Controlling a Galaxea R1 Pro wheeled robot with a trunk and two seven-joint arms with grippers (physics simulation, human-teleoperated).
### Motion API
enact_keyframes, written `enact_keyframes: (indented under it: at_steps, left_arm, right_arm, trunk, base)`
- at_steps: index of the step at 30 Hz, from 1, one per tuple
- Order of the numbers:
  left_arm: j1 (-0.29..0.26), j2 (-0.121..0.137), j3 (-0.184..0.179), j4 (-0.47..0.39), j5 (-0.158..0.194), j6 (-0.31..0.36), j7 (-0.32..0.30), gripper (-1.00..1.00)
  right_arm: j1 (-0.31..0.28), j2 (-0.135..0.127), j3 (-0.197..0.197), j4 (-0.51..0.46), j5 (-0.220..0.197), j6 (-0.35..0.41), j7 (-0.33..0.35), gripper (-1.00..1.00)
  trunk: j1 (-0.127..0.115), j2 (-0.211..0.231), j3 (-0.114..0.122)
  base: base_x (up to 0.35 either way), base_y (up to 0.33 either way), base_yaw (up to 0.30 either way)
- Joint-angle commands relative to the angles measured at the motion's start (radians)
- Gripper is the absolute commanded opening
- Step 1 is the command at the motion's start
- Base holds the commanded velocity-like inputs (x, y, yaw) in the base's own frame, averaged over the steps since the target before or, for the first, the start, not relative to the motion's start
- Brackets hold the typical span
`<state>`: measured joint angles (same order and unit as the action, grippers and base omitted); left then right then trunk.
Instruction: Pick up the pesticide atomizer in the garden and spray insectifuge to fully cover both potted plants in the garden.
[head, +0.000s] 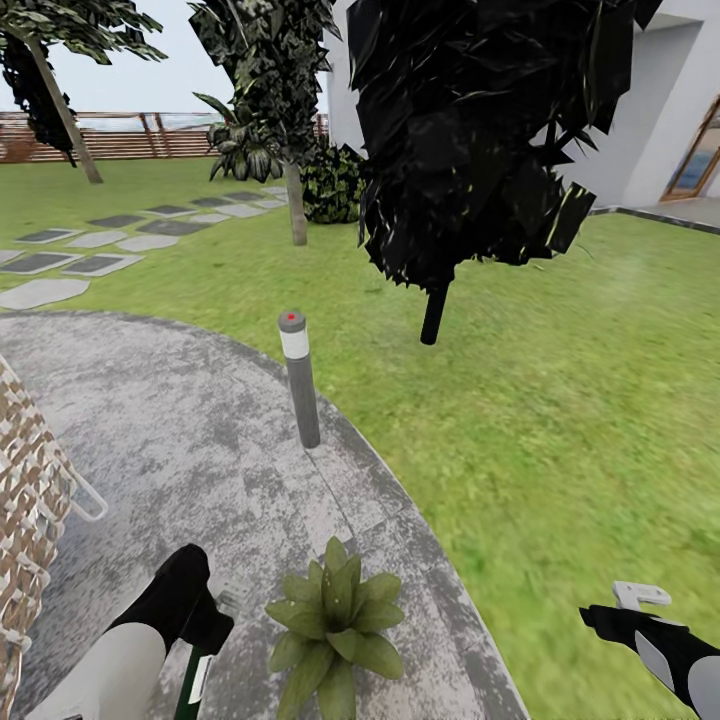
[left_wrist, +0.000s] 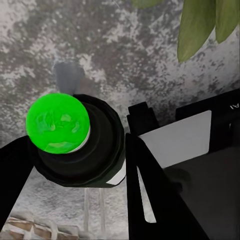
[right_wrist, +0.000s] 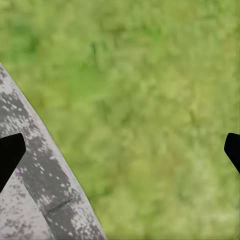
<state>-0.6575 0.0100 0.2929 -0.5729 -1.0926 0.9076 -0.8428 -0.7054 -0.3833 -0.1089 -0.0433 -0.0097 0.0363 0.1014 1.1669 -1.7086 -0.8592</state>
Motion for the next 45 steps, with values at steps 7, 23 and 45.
enact_keyframes:
  at_steps: [7, 23, 45]
  left_arm:
    - [-0.001, 0.0, 0.004, 0.083, -0.027, 0.001, -0.009, -1.0]
    - [-0.001, 0.001, 0.006, 0.086, -0.041, -0.004, -0.007, -1.0]
    - [-0.001, 0.001, 0.005, 0.087, -0.043, -0.002, -0.007, -1.0]
  right_arm:
    - [0.0, 0.0, -0.008, -0.001, -0.001, 0.004, 0.004, 1.0]
    - [0.0, 0.0, -0.008, -0.001, -0.001, 0.004, 0.005, 1.0]
    - [0.0, 0.0, -0.008, -0.001, -0.001, 0.004, 0.004, 1.0]
  trunk:
    - [0.0, 0.0, -0.001]
    - [0.0, 0.0, -0.001]
    - [0.0, 0.0, -0.001]
  base:
    - [0.0, 0.0, 0.0]
    - [0.014, 0.016, 0.0]
    - [0.02, 0.07, 0.0]
